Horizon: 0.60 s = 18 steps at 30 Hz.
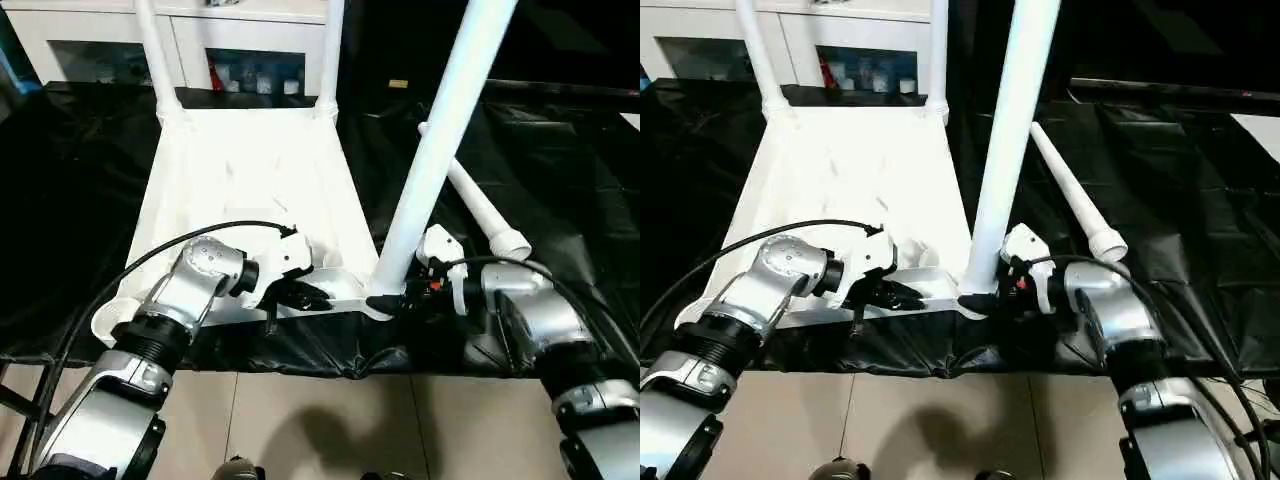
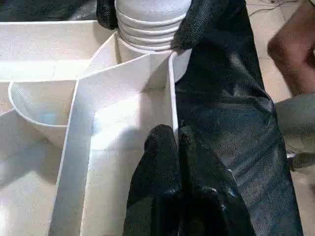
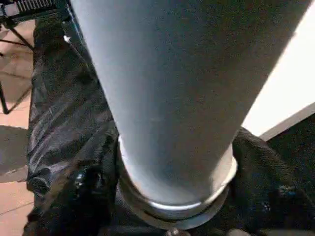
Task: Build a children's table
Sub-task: Rotate leg to tighten
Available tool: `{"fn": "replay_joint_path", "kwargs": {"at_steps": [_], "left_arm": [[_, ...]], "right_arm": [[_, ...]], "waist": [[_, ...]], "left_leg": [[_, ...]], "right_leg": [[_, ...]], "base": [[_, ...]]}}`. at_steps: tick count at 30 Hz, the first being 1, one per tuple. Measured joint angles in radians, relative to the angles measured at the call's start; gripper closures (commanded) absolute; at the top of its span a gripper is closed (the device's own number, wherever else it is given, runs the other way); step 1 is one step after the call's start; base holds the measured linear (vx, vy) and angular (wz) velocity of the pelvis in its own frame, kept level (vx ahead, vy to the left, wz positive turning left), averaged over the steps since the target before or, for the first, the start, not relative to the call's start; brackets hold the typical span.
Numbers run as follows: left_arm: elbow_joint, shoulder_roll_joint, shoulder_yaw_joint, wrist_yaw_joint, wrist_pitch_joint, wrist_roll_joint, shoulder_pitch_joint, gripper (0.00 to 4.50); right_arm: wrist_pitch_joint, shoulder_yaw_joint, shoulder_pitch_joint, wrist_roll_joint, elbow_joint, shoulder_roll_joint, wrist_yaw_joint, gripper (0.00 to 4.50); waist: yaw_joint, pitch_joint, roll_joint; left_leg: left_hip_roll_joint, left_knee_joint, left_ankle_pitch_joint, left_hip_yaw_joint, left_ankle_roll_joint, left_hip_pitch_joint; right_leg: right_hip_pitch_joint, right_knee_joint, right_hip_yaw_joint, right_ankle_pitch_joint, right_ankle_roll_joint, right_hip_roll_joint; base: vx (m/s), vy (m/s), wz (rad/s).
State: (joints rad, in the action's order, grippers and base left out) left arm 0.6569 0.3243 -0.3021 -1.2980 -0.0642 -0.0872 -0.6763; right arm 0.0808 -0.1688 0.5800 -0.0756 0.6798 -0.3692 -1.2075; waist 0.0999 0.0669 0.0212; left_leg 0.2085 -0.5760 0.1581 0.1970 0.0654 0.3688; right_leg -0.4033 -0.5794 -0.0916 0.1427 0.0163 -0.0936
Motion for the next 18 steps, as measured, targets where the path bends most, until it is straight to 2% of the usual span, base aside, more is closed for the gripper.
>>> {"fn": "replay_joint_path", "kwargs": {"at_steps": [4,7,11,15,18], "left_arm": [[0.0,-0.001,0.002,0.004,-0.01,0.001,0.002,4.5],[0.011,-0.018,0.016,0.066,-0.039,-0.008,-0.002,4.5],[0.063,-0.098,0.042,0.243,-0.09,-0.037,-0.032,4.5],[0.076,-0.178,0.06,0.378,-0.141,-0.046,-0.036,4.5],[0.083,-0.208,0.062,0.446,-0.155,-0.049,-0.038,4.5]], "right_arm": [[0.013,0.013,-0.024,-0.005,-0.027,0.011,0.032,1.74],[0.022,0.052,-0.049,-0.006,-0.038,0.052,0.146,1.75],[0.017,0.156,-0.083,-0.002,-0.03,0.184,0.495,1.76],[-0.008,0.215,-0.079,0.008,0.003,0.283,0.764,1.76],[-0.033,0.239,-0.059,0.013,0.036,0.341,0.916,1.76]], "waist": [[0.0,-0.001,0.001],[-0.008,-0.002,0.002],[-0.023,-0.002,0.003],[-0.044,-0.002,0.002],[-0.055,-0.003,0.001]], "left_leg": [[0.0,0.0,0.0,0.0,0.0,-0.001],[0.0,0.0,0.0,0.0,0.0,-0.002],[-0.001,-0.001,0.0,-0.002,0.0,-0.003],[-0.002,-0.003,0.0,-0.005,0.0,-0.004],[-0.002,-0.003,0.0,-0.01,0.0,-0.003]], "right_leg": [[0.001,-0.001,0.0,0.0,0.0,0.0],[0.001,0.0,0.0,0.002,-0.004,0.0],[0.001,0.002,-0.001,0.004,-0.006,0.0],[0.001,0.005,-0.003,0.004,-0.006,0.0],[0.001,0.008,-0.008,0.004,-0.006,0.0]], "base": [[0.0,0.0,0.0],[0.0,0.0,0.0],[0.0,0.0,0.0],[0.0,0.0,0.0],[0.0,0.0,0.0]]}}
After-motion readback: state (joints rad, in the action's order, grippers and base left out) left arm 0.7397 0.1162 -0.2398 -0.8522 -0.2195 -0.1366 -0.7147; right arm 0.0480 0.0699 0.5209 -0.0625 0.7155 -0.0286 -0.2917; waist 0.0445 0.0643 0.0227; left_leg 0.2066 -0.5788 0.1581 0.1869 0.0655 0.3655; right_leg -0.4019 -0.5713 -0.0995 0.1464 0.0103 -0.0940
